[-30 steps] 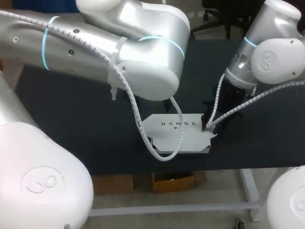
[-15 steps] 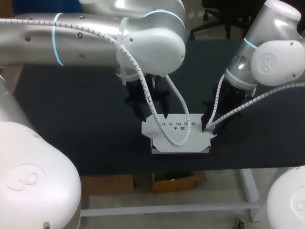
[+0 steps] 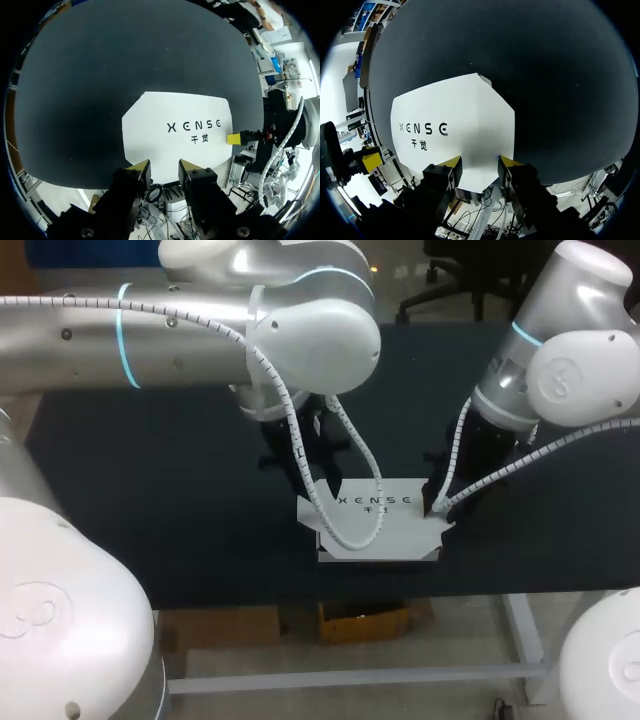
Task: Assemble the packaging by folding the flat box into shape, placing the metal phone stand inside, and closing the box properly
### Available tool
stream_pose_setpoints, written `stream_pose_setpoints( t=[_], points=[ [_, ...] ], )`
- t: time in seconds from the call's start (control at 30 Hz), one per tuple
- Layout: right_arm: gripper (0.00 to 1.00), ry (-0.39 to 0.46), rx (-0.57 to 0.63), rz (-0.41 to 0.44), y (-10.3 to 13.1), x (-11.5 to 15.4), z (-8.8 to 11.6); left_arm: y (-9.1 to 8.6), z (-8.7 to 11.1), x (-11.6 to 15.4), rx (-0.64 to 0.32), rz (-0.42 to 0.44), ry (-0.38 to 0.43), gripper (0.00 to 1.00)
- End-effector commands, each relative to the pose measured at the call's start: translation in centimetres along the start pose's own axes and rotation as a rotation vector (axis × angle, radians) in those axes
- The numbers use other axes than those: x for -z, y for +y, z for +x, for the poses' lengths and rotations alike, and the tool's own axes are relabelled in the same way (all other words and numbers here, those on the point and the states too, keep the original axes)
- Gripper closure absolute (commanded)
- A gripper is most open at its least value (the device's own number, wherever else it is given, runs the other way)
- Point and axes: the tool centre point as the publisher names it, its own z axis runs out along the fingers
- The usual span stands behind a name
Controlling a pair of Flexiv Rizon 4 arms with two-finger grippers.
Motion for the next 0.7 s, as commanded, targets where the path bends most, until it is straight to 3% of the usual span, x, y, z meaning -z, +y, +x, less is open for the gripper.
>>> stream_pose_setpoints(
  t=[0.03,0.7],
  points=[
    [0.56,-0.001,-0.002,-0.014,-0.3,-0.1,-0.1,0.0,-0.2,-1.0,0.002,0.017,-0.009,0.62],
    [0.55,0.007,-0.003,-0.055,-0.3,-0.2,-0.4,-0.7,-0.8,-3.9,0.042,0.045,-0.064,0.60]
  ],
)
